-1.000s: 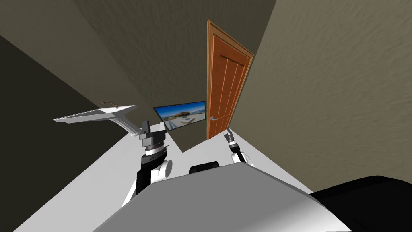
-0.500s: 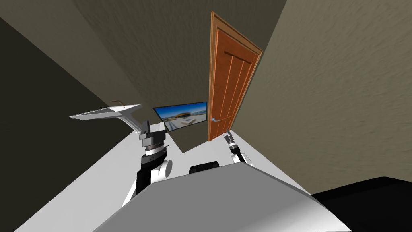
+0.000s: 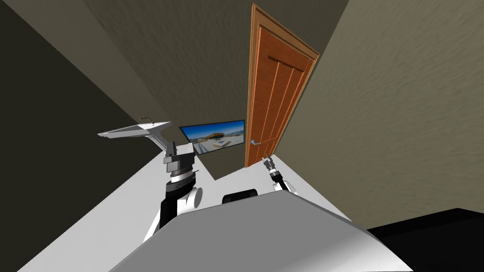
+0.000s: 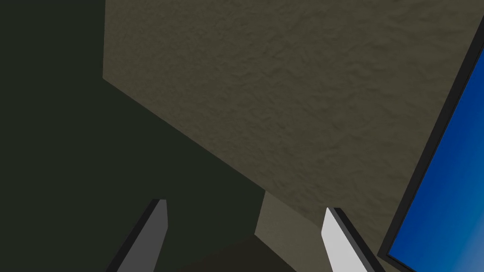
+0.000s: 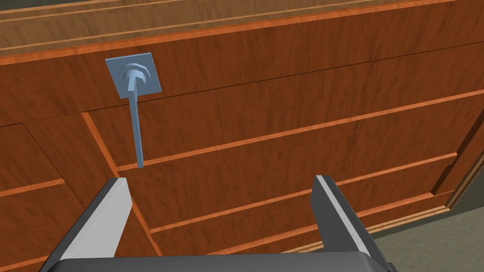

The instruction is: Pull the door open

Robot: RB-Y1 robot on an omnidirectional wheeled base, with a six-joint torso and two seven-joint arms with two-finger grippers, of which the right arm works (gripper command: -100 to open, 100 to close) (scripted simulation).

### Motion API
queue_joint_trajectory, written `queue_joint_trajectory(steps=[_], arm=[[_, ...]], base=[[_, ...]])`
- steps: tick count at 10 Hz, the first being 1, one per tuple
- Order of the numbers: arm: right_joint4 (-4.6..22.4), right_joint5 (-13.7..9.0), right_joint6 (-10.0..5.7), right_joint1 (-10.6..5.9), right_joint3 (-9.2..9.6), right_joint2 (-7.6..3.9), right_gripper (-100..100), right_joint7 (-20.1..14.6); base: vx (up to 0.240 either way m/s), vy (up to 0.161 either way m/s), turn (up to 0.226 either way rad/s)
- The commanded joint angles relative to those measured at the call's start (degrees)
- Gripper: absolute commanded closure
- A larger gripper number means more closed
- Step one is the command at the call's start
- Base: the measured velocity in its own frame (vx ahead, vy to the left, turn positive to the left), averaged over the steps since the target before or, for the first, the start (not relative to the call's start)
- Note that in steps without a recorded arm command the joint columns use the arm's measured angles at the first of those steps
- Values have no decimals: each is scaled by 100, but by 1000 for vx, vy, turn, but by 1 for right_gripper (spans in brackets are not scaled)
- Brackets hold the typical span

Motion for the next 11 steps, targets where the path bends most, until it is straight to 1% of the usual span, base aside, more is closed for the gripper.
queue_joint_trajectory(steps=[1,5,6,11], arm=[[272,9,-94,-74,6,-34,-100,-64],[806,30,-263,-216,22,-121,-100,-211],[806,30,-263,-216,22,-121,-100,-211],[1401,53,-452,-374,39,-216,-100,-374]], base=[[73,-63,93],[84,-53,92],[46,-44,21],[64,-50,74]])
